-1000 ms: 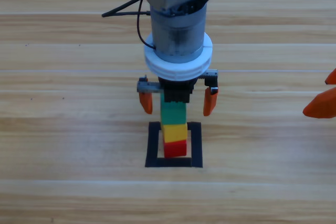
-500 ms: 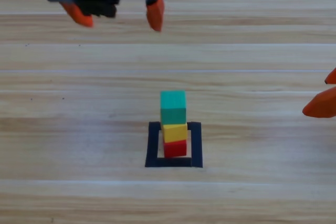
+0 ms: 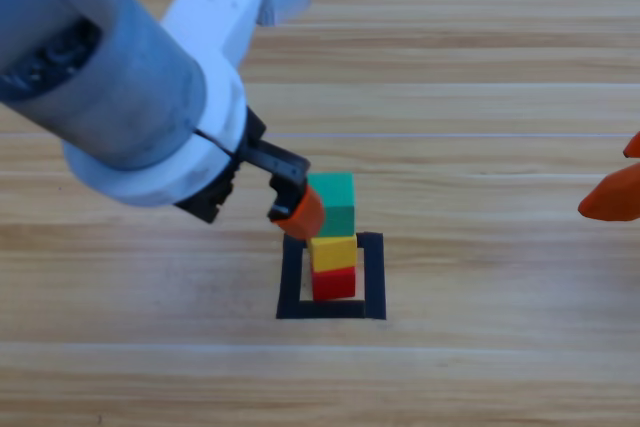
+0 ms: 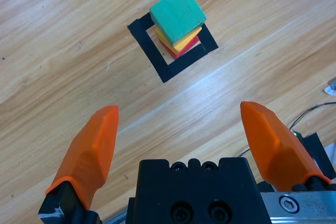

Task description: Stack the blocks in the rectangular block: red at the bottom, yellow in the middle, green on top

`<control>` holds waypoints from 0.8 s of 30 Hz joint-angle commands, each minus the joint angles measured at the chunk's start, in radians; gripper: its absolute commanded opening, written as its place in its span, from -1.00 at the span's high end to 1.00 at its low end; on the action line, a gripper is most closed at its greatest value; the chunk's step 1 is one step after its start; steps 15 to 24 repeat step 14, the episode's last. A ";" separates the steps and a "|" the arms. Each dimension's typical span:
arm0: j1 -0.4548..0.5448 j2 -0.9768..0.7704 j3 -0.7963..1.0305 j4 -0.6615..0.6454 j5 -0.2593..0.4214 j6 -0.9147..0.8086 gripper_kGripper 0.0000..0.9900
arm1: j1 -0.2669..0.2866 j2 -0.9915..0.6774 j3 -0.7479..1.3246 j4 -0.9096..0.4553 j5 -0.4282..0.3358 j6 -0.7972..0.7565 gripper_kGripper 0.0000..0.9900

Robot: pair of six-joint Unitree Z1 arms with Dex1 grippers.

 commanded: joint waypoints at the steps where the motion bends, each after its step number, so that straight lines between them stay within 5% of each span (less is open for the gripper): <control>1: -0.018 -0.027 0.058 -0.042 0.005 0.006 -1.00 | -0.026 0.038 0.021 -0.023 0.027 0.003 -0.99; 24: -0.018 -0.010 0.074 -0.065 0.005 0.004 -1.00 | -0.027 0.052 0.021 -0.023 0.032 -0.002 -0.99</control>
